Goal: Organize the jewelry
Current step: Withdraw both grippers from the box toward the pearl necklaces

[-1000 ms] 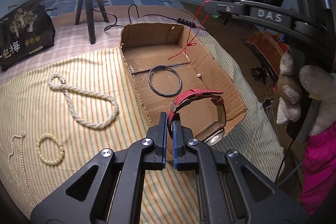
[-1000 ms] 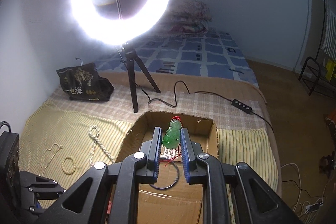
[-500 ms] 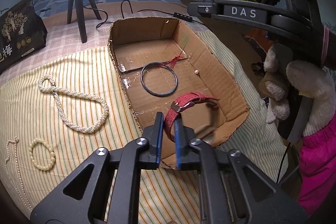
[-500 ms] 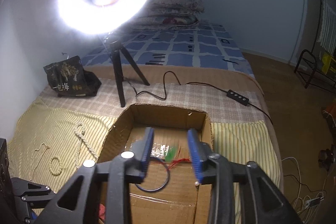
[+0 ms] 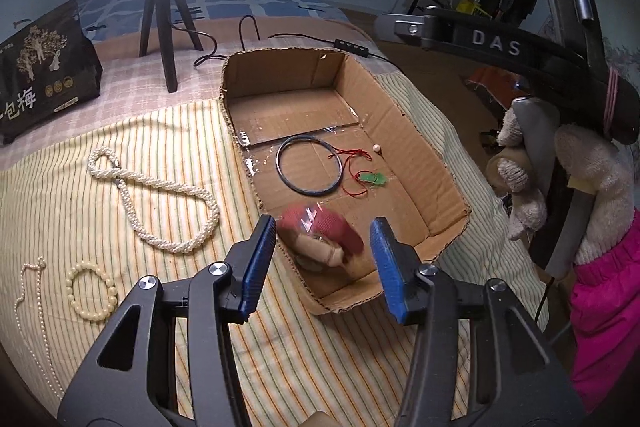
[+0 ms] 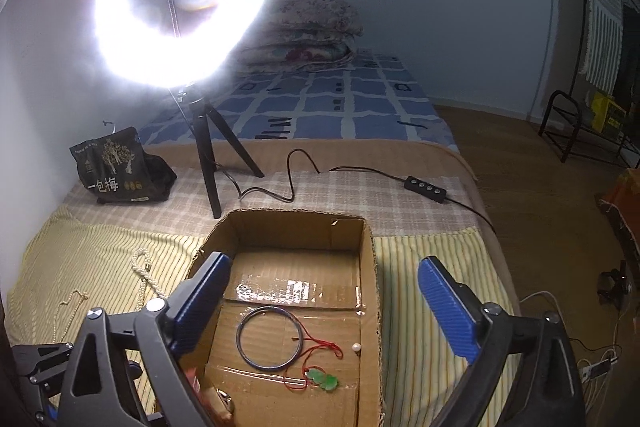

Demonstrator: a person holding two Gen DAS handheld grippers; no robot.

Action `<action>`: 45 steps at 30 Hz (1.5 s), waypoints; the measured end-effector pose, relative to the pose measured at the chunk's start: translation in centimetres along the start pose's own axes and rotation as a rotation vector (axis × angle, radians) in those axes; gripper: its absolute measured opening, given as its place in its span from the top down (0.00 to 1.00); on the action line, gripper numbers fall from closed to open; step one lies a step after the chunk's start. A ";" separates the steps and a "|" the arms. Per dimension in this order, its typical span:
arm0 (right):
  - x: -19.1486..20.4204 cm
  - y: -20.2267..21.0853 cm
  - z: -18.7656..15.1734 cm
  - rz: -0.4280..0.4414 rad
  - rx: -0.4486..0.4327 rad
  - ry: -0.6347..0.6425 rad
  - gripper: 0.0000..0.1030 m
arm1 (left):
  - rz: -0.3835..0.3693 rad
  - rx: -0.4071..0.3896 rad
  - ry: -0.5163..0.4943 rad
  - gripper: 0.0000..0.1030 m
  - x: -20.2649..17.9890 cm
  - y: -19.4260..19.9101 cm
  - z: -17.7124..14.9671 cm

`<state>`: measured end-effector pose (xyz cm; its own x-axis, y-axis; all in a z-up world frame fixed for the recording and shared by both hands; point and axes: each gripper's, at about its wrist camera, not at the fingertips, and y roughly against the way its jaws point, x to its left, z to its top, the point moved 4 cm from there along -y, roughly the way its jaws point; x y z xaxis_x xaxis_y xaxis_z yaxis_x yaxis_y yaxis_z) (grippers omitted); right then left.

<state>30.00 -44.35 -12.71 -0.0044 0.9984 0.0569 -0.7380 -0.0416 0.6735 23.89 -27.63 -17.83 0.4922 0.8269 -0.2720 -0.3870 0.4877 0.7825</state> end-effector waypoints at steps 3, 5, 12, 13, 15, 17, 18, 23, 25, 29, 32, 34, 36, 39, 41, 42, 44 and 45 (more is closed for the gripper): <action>0.1 0.6 0.2 -0.013 -0.013 0.004 0.03 | -0.004 0.001 0.009 0.51 0.2 0.2 -0.1; 0.2 1.1 0.3 -0.010 -0.018 0.003 0.03 | -0.002 -0.002 0.010 0.51 0.2 0.4 -0.1; 1.0 2.8 0.4 -0.013 -0.034 0.023 0.03 | 0.005 -0.024 0.012 0.51 0.4 1.9 -0.3; 1.2 3.1 0.4 -0.014 -0.037 0.026 0.03 | 0.008 -0.029 0.014 0.51 0.6 2.2 -0.4; 1.5 3.7 0.4 -0.012 -0.042 0.029 0.03 | 0.012 -0.034 0.018 0.51 0.8 2.8 -0.5; 1.7 4.4 0.3 -0.010 -0.048 0.028 0.03 | 0.018 -0.039 0.021 0.51 1.1 3.4 -0.7; 1.8 4.7 0.2 -0.007 -0.051 0.027 0.03 | 0.021 -0.043 0.025 0.51 1.4 3.8 -0.8; 2.7 6.2 -0.2 0.013 -0.060 0.020 0.03 | 0.041 -0.061 0.047 0.51 2.6 5.6 -1.3; 3.2 6.7 -0.6 0.024 -0.061 0.022 0.03 | 0.057 -0.073 0.047 0.51 3.3 6.5 -1.7; 4.2 7.7 -1.3 0.047 -0.059 0.031 0.03 | 0.094 -0.092 0.057 0.51 5.1 8.3 -2.4; 5.3 8.3 -1.8 0.070 -0.059 0.042 0.03 | 0.123 -0.104 0.073 0.51 7.0 9.7 -3.1; 6.2 8.6 -2.1 0.086 -0.056 0.053 0.03 | 0.140 -0.106 0.091 0.51 8.7 10.6 -3.8; 7.1 8.8 -2.4 0.103 -0.052 0.064 0.03 | 0.157 -0.106 0.106 0.51 10.0 11.4 -4.3; 8.5 9.0 -2.7 0.125 -0.045 0.081 0.04 | 0.188 -0.109 0.134 0.51 12.3 12.5 -5.5; 9.6 9.0 -2.9 0.146 -0.038 0.097 0.05 | 0.207 -0.104 0.152 0.51 13.9 13.2 -6.3; 10.1 9.0 -3.0 0.154 -0.034 0.103 0.05 | 0.217 -0.101 0.159 0.51 14.8 13.5 -6.9; 11.3 8.9 -3.2 0.176 -0.026 0.118 0.08 | 0.238 -0.093 0.174 0.51 16.3 14.0 -7.9; 12.0 8.8 -3.3 0.188 -0.019 0.126 0.08 | 0.245 -0.089 0.182 0.51 17.0 14.2 -8.4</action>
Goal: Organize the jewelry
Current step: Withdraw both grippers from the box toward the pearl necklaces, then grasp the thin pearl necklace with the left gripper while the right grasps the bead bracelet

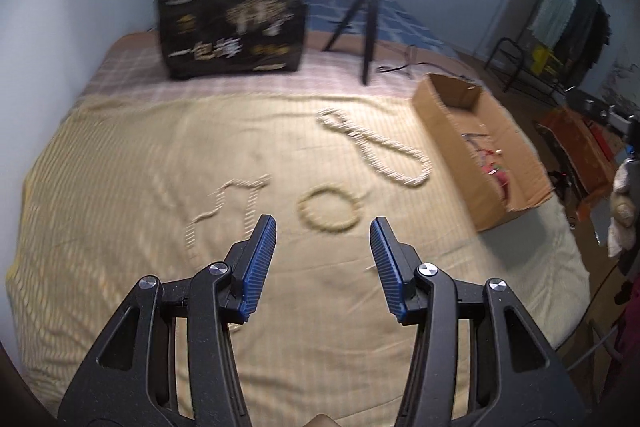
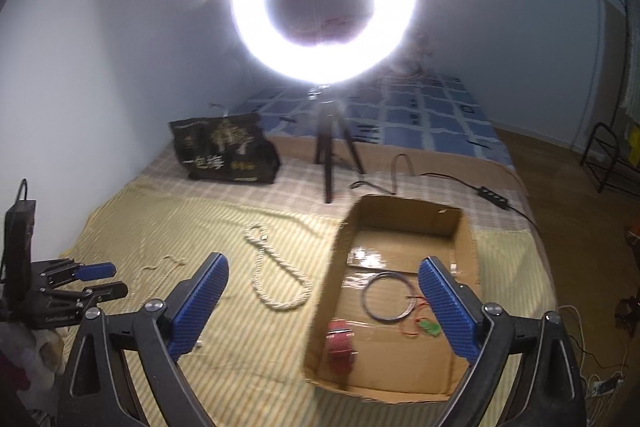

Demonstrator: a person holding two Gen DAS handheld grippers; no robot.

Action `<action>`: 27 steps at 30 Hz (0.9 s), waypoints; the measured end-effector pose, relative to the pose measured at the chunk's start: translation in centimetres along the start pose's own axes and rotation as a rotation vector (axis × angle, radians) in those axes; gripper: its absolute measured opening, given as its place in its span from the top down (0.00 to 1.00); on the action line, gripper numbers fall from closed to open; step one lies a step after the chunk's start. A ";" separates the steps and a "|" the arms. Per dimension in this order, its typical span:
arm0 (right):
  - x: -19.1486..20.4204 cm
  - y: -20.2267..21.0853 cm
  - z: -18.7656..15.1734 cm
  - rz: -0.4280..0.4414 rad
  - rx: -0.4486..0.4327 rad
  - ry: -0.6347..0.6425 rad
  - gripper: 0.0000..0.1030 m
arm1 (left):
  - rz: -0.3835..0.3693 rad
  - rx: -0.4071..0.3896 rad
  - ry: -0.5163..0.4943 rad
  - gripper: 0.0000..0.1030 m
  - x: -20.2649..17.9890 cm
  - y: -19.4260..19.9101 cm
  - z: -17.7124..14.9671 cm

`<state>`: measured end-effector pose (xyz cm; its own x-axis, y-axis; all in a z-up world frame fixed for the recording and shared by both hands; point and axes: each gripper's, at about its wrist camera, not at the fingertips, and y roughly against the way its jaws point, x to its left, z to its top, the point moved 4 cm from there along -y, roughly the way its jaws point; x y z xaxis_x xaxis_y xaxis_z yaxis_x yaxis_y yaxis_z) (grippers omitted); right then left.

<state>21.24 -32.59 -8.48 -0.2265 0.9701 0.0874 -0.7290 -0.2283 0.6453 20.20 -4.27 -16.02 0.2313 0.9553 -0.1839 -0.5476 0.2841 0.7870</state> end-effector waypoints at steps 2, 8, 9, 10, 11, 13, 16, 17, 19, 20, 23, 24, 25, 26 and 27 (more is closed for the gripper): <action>1.1 -0.4 -0.1 0.022 0.013 0.011 0.10 | 0.009 0.012 0.019 0.52 1.4 -0.1 -0.7; 4.5 -3.1 -0.8 0.116 0.092 0.014 0.26 | 0.005 0.056 0.048 0.52 4.0 -0.9 -3.1; 5.2 -3.7 -1.1 0.135 0.111 0.016 0.29 | 0.000 0.065 0.054 0.52 4.3 -1.1 -3.3; 5.7 -4.2 -1.4 0.149 0.129 0.020 0.32 | -0.010 0.076 0.063 0.52 4.6 -1.4 -3.6; 6.2 -4.7 -1.6 0.159 0.144 0.026 0.35 | -0.018 0.083 0.069 0.52 4.8 -1.7 -3.8; 7.5 -5.9 -2.2 0.188 0.190 0.042 0.42 | -0.029 0.100 0.076 0.61 5.0 -2.2 -4.1; 8.9 -7.7 -3.3 0.223 0.254 0.045 0.52 | -0.049 0.134 0.086 0.63 5.4 -3.4 -4.4; 9.3 -8.2 -3.6 0.233 0.269 0.043 0.57 | -0.054 0.141 0.089 0.63 5.5 -3.7 -4.4; 9.8 -9.3 -4.3 0.241 0.305 0.033 0.63 | -0.061 0.160 0.093 0.63 5.7 -4.4 -4.6; 10.2 -10.1 -4.6 0.243 0.330 0.030 0.63 | -0.064 0.170 0.094 0.63 5.7 -4.8 -4.7; 11.3 -11.8 -5.5 0.251 0.383 0.029 0.67 | -0.065 0.194 0.084 0.63 5.7 -5.8 -4.8; 11.5 -12.3 -5.7 0.254 0.396 0.026 0.67 | -0.060 0.197 0.074 0.63 5.6 -6.0 -4.8; 11.8 -13.0 -6.0 0.252 0.414 0.017 0.69 | -0.055 0.200 0.064 0.63 5.4 -6.2 -4.8; 12.0 -13.5 -6.1 0.253 0.425 0.006 0.71 | -0.052 0.202 0.057 0.64 5.4 -6.3 -4.7; 12.0 -14.0 -6.2 0.255 0.437 -0.009 0.71 | -0.047 0.203 0.051 0.63 5.4 -6.5 -4.7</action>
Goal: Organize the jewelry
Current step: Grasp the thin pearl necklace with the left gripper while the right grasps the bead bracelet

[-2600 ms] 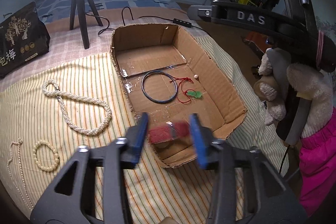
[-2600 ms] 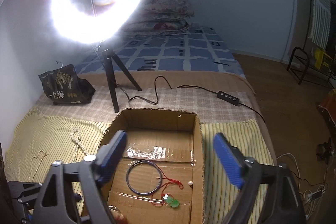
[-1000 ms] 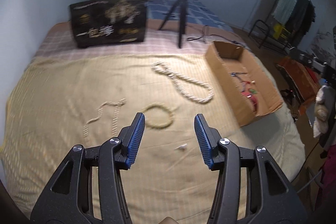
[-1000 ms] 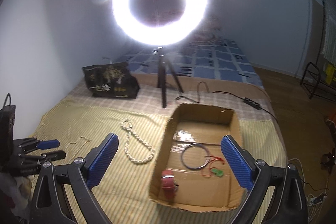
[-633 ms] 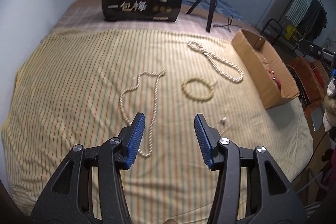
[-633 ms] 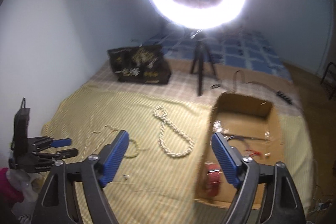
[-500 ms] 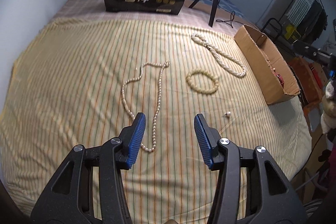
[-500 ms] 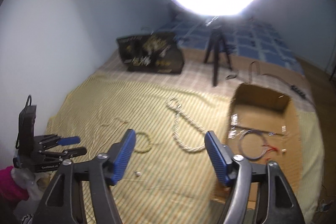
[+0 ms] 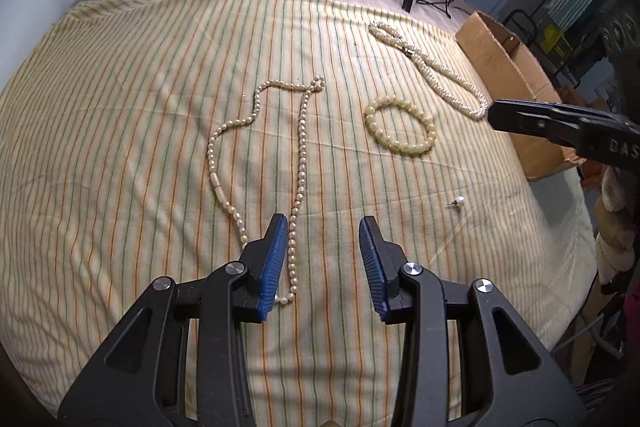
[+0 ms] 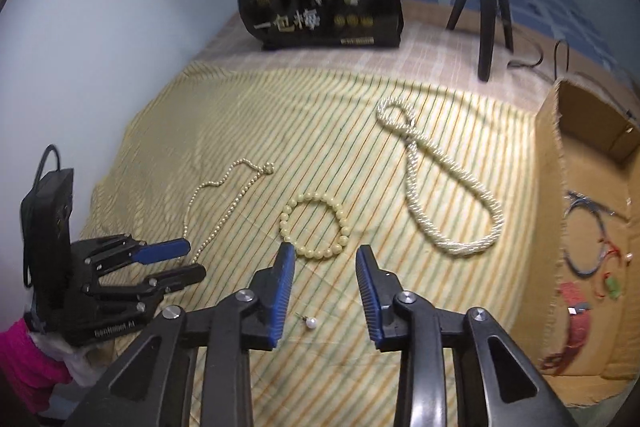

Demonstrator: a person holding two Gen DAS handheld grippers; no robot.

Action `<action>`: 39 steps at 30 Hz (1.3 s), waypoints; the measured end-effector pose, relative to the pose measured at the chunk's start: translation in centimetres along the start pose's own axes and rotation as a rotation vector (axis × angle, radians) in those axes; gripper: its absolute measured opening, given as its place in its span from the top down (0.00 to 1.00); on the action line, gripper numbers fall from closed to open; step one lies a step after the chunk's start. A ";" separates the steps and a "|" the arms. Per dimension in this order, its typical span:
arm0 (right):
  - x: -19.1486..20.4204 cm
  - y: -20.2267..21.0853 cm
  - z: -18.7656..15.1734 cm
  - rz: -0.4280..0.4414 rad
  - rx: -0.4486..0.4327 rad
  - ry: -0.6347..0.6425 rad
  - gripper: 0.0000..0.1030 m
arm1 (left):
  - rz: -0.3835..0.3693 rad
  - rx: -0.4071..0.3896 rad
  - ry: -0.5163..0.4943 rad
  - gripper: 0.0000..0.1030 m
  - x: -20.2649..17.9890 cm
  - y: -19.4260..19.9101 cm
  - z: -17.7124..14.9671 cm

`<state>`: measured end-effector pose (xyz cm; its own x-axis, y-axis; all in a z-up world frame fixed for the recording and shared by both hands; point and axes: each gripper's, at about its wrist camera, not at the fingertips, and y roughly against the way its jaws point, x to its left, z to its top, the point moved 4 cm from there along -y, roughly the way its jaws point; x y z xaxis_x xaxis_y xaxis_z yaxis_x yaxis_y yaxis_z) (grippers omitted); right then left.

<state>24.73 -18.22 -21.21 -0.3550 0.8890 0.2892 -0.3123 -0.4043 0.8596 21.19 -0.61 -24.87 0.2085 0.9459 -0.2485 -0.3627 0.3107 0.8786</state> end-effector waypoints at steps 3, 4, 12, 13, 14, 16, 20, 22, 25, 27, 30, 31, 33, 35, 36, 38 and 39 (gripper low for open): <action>-0.4 -1.5 0.3 0.026 0.035 -0.051 0.73 | 0.013 0.006 -0.007 0.63 0.0 -0.6 0.2; -0.6 -2.0 0.4 0.033 0.046 -0.068 0.75 | 0.018 0.010 -0.007 0.63 0.0 -0.9 0.3; -1.4 -4.6 0.8 0.029 0.088 -0.125 0.79 | 0.023 0.015 -0.018 0.64 0.4 -1.8 0.9; -1.5 -4.9 0.9 0.032 0.095 -0.133 0.80 | 0.024 0.018 -0.021 0.64 0.4 -1.9 0.9; -1.6 -5.1 1.0 0.029 0.100 -0.136 0.80 | 0.026 0.019 -0.020 0.66 0.5 -2.1 1.1; -1.7 -5.4 1.1 0.025 0.107 -0.143 0.81 | 0.034 0.019 -0.024 0.68 0.5 -2.2 1.2; -1.9 -6.0 1.6 0.019 0.115 -0.152 0.82 | 0.052 0.017 -0.040 0.70 0.4 -2.5 1.6; -1.7 -6.4 1.8 0.020 0.119 -0.151 0.82 | 0.061 0.016 -0.052 0.70 0.4 -2.6 1.6; -1.4 -7.2 2.2 0.008 0.128 -0.141 0.83 | 0.071 0.016 -0.074 0.71 0.3 -2.9 1.7; -1.3 -7.4 2.2 -0.001 0.132 -0.134 0.83 | 0.076 0.013 -0.088 0.73 0.2 -3.1 1.7; -1.1 -7.9 2.6 -0.013 0.137 -0.128 0.83 | 0.090 0.002 -0.096 0.82 0.1 -3.3 1.7; -1.0 -8.1 2.7 -0.016 0.138 -0.125 0.83 | 0.090 -0.003 -0.086 0.83 0.3 -3.3 1.8; -0.9 -8.2 2.8 -0.021 0.138 -0.121 0.84 | 0.091 -0.012 -0.072 0.93 0.5 -3.3 1.9; -0.9 -8.5 2.9 -0.026 0.136 -0.120 0.87 | 0.083 -0.017 -0.062 0.96 0.7 -3.3 1.9; -0.9 -8.5 3.0 -0.030 0.135 -0.120 0.89 | 0.081 -0.020 -0.056 0.97 0.7 -3.3 1.9; -1.1 -8.6 3.0 -0.035 0.131 -0.120 0.93 | 0.084 -0.025 -0.044 0.98 0.6 -3.2 1.8; -1.1 -8.4 2.9 -0.031 0.129 -0.122 0.94 | 0.083 -0.027 -0.035 0.99 0.6 -3.2 1.8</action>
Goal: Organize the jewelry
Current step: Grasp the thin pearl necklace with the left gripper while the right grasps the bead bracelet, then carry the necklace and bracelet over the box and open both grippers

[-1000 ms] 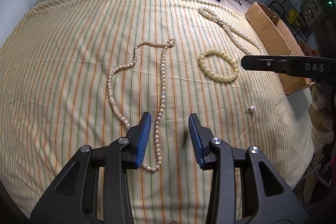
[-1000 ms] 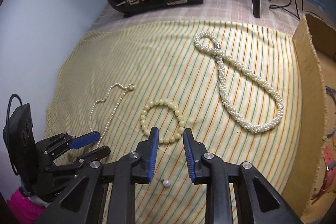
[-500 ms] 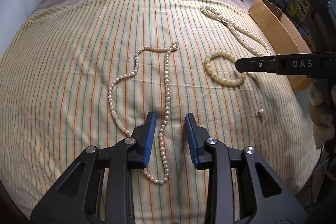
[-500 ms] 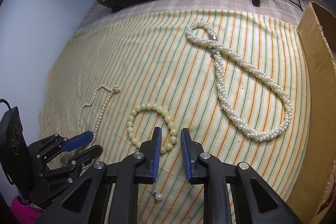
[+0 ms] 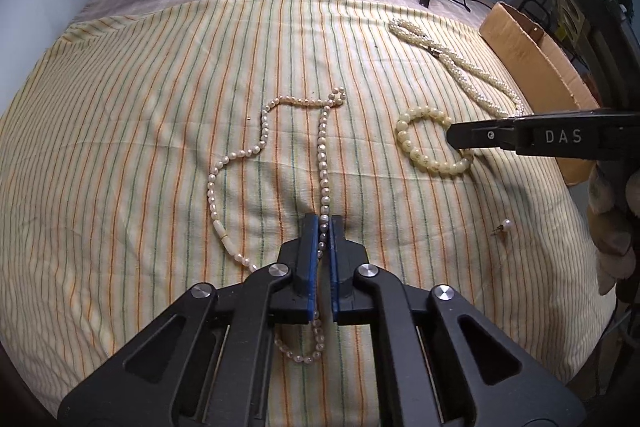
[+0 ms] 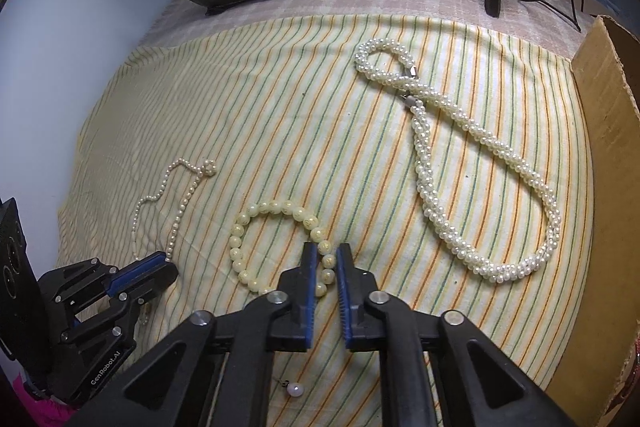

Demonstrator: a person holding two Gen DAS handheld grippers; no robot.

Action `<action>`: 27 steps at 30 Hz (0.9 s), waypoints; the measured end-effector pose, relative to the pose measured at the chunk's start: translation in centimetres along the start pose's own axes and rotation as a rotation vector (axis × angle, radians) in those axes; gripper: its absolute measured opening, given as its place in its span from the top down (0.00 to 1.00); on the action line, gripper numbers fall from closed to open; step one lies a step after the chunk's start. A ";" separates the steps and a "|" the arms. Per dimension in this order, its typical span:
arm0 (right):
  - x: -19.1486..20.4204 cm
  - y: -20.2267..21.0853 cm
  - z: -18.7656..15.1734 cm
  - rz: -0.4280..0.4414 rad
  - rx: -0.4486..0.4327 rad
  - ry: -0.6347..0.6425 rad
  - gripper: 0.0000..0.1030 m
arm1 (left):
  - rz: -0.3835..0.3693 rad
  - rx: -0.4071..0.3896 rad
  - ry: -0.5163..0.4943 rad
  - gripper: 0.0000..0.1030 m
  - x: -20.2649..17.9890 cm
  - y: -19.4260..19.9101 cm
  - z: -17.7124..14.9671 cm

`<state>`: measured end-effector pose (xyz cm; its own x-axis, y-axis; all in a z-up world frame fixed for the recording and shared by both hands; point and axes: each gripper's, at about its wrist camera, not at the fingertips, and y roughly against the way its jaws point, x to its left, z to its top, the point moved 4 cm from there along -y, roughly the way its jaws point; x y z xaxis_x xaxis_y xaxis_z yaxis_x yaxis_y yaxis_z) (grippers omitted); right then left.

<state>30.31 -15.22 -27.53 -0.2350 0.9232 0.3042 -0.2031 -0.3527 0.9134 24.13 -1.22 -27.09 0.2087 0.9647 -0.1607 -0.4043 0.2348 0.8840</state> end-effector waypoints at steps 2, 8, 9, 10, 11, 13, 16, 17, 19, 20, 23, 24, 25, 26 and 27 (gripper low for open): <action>-0.2 0.2 -0.2 0.009 -0.006 -0.006 0.95 | -0.013 -0.002 0.021 0.99 0.0 0.2 -0.1; -0.5 1.8 -1.4 0.037 -0.026 0.001 0.95 | -0.112 -0.001 0.111 0.99 0.0 1.5 -0.5; -0.5 2.0 -1.7 0.041 -0.029 0.001 0.95 | -0.120 -0.005 0.116 0.99 -0.1 1.8 -0.5; -0.3 2.4 -1.9 0.050 -0.036 0.000 0.95 | -0.130 -0.010 0.119 0.99 -0.2 2.3 -0.6; -0.2 2.8 -2.2 0.057 -0.042 0.001 0.95 | -0.138 -0.013 0.123 0.99 -0.3 2.7 -0.7; 0.0 3.6 -2.8 0.065 -0.056 0.003 0.95 | -0.153 -0.026 0.133 0.99 -0.4 3.6 -0.8; 0.1 4.9 -3.7 0.086 -0.078 -0.007 0.95 | -0.162 -0.046 0.146 0.99 -0.3 4.7 -1.0; 0.2 5.1 -3.9 0.092 -0.083 -0.011 0.95 | -0.166 -0.049 0.154 0.99 -0.1 5.1 -1.1; 0.3 5.8 -4.5 0.095 -0.098 -0.014 0.95 | -0.169 -0.054 0.164 0.99 0.0 5.5 -1.1; 0.3 6.1 -4.5 0.097 -0.103 -0.012 0.96 | -0.171 -0.057 0.169 0.99 0.1 5.7 -1.1; 0.4 7.1 -5.0 0.099 -0.119 -0.010 0.96 | -0.166 -0.065 0.177 0.99 0.1 6.2 -1.1; 0.5 7.4 -5.1 0.102 -0.124 -0.012 0.96 | -0.171 -0.065 0.182 0.99 0.1 6.4 -1.0; 0.5 7.8 -5.0 0.107 -0.131 -0.014 0.96 | -0.176 -0.068 0.184 0.99 0.1 6.8 -0.9; 0.5 8.3 -5.1 0.110 -0.140 -0.016 0.96 | -0.177 -0.073 0.183 0.99 0.1 6.8 -0.6; 0.6 8.6 -5.1 0.114 -0.146 -0.017 0.96 | -0.179 -0.084 0.183 0.99 0.0 7.3 -0.3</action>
<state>23.59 -18.48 -20.85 -0.2489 0.8780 0.4089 -0.3126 -0.4724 0.8241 20.88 0.57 -20.79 0.1222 0.9107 -0.3946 -0.4493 0.4053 0.7961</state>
